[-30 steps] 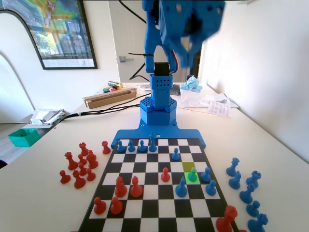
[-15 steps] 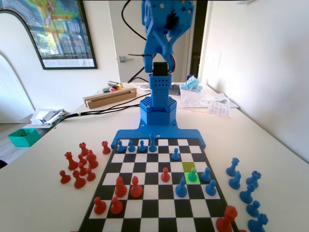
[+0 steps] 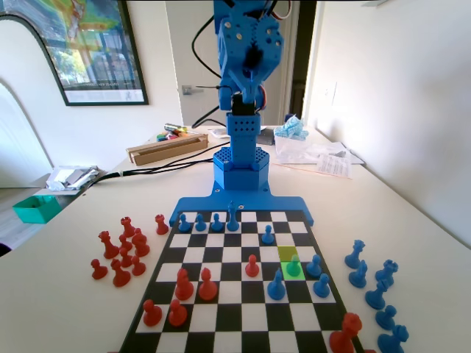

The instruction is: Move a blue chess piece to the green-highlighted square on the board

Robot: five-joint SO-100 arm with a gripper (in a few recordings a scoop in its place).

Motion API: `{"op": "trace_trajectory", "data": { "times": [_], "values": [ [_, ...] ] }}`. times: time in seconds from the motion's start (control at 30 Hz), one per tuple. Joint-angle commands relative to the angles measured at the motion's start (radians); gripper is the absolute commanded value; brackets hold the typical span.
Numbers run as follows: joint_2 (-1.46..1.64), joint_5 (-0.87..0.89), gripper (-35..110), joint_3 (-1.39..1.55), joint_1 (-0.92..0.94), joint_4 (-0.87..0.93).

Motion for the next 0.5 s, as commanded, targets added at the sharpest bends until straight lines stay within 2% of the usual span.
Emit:
{"op": "trace_trajectory", "data": {
  "times": [0.0,0.47],
  "values": [
    [0.060,-0.011,1,-0.002,-0.002,-0.021],
    [0.215,-0.008,1,0.002,0.058,-0.057]
  ]
}}
